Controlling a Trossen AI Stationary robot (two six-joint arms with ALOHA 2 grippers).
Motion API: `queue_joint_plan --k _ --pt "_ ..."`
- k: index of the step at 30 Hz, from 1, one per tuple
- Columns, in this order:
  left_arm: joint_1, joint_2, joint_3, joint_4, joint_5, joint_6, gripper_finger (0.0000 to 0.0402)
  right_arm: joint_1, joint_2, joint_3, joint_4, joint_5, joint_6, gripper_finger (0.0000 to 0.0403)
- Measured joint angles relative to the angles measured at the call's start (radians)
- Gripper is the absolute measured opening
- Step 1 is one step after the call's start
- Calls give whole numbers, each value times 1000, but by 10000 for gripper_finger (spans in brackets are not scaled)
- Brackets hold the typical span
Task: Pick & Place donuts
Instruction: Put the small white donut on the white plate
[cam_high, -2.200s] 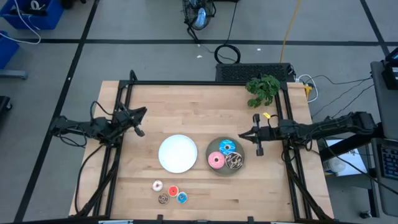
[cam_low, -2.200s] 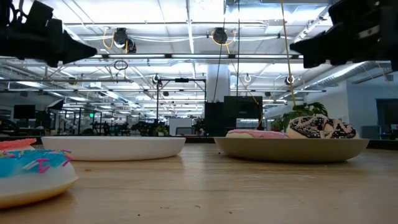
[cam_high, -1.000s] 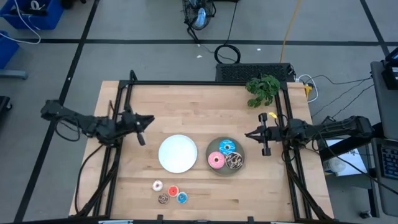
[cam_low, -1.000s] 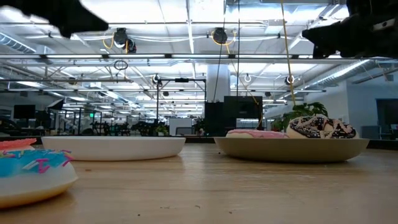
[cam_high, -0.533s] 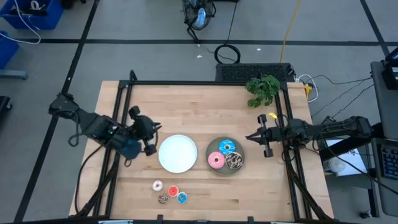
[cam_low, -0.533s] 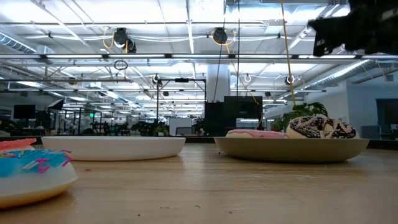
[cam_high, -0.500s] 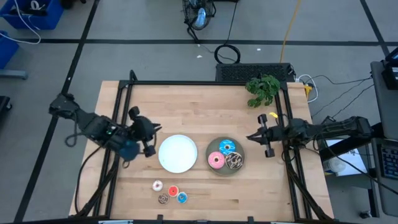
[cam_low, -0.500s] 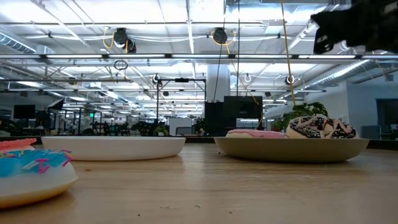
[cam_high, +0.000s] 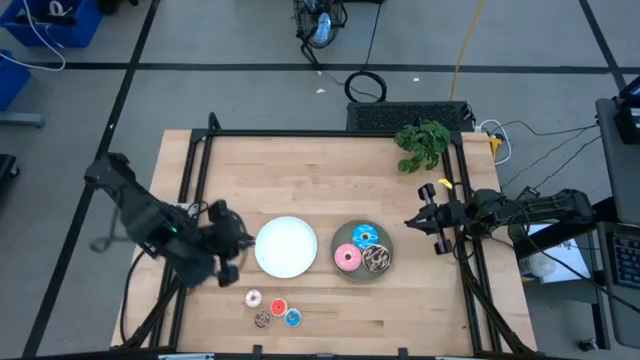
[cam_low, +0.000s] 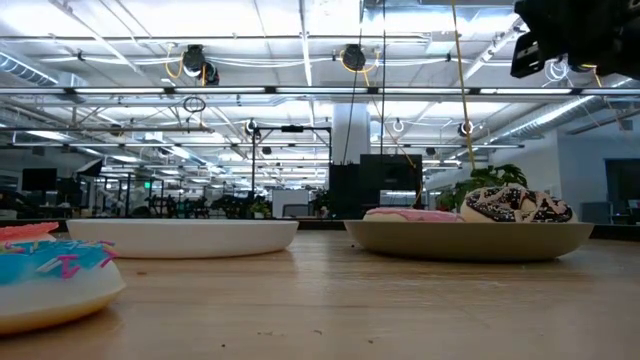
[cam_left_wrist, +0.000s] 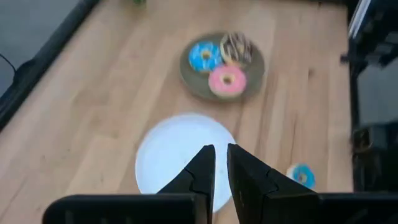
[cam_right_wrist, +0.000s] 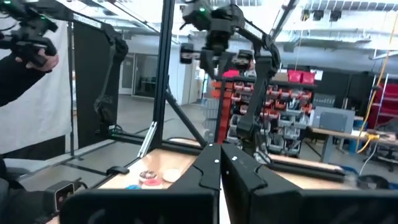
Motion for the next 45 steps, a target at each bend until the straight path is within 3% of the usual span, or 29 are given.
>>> queue_joint_plan --k 8,11,14,17,25,29,36,45 --pt "-4 235 0 -37 94 -51 47 0 2 0 -51 0 16 0" --pt "-4 318 0 -90 179 -95 50 0 1 0 -50 0 -5 0" --pt "0 383 0 -122 273 -111 72 0 1 0 -49 0 -6 0" --pt "-5 418 0 -147 288 -147 112 0 2 0 -42 0 -7 0" --pt "-25 408 -76 -172 273 -252 244 0 2 0 -21 1 -25 0" --pt "-40 348 -178 -147 335 -295 284 0 3 0 -22 1 -23 0" --pt "-53 209 -374 46 334 -414 296 0 3 0 -21 0 -18 0" --pt "-36 265 -446 138 451 -362 296 0 3 0 -21 1 -6 0"
